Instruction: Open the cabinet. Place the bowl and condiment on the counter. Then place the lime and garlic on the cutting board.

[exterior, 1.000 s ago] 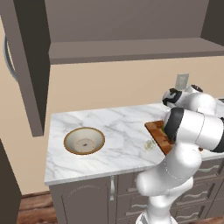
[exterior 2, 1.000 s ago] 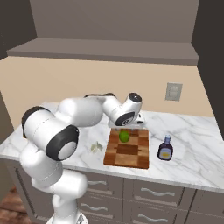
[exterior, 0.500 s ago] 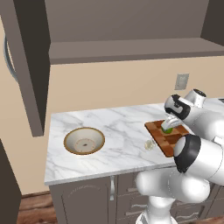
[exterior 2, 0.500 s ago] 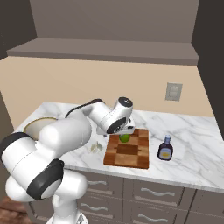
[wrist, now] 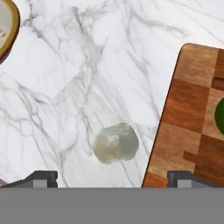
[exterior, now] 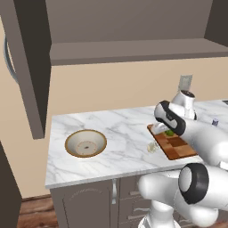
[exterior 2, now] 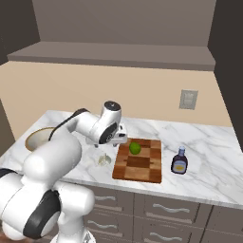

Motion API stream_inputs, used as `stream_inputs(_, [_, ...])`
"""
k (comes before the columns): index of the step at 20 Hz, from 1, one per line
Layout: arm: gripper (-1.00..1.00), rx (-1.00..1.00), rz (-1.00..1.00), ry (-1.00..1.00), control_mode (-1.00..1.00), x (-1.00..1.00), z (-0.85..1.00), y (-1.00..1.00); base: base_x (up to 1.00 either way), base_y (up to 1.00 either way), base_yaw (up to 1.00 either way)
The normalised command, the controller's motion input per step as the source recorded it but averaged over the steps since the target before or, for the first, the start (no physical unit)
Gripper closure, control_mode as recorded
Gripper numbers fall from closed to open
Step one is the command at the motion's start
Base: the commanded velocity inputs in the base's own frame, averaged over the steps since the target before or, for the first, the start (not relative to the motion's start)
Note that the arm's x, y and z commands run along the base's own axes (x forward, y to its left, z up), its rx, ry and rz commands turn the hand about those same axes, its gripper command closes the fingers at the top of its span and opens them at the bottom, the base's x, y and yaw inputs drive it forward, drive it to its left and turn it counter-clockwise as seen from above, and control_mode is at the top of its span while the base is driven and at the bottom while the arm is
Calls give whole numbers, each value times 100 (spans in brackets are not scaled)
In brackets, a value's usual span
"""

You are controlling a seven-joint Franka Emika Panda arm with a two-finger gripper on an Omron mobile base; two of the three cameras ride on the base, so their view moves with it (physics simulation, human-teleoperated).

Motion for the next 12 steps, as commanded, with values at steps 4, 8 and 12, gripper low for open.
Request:
stream_inputs(4, [-100,-7,-3,16,-100,0,0,10,0,0,0])
stream_inputs(8, [-100,-10,-6,20,-100,0,-4,0,0,0,0])
stream_inputs(12, [-100,-3,-1,4,-100,2,-21,4,0,0,0])
